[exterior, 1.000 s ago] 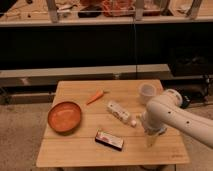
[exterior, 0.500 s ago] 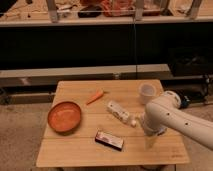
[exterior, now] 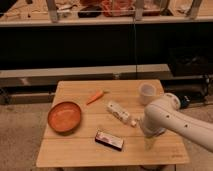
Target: Push the eraser across the table
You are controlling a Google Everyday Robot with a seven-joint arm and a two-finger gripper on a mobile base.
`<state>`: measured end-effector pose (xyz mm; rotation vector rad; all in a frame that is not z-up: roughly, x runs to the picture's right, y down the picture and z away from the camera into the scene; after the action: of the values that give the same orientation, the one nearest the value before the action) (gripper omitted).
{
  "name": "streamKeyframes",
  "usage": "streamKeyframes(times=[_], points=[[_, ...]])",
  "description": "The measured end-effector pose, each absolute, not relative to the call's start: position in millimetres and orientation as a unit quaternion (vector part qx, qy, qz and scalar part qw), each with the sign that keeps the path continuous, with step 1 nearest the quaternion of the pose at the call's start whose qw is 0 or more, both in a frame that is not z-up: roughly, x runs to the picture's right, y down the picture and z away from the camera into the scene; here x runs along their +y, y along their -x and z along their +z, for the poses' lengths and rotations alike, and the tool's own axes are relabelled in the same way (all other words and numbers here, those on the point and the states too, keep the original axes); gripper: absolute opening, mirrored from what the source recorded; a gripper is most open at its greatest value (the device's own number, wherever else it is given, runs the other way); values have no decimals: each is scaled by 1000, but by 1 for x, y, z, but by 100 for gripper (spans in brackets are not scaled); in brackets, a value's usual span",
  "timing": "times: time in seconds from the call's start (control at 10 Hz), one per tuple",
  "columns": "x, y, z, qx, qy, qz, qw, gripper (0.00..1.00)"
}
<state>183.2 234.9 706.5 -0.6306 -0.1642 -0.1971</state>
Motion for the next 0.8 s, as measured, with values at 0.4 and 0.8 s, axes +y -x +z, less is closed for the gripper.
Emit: streamKeyframes(times=[0.4,0.8], points=[[240,-182,707,-84,309,-97,942,80],[247,-183,708,-87,309,-96,942,68]])
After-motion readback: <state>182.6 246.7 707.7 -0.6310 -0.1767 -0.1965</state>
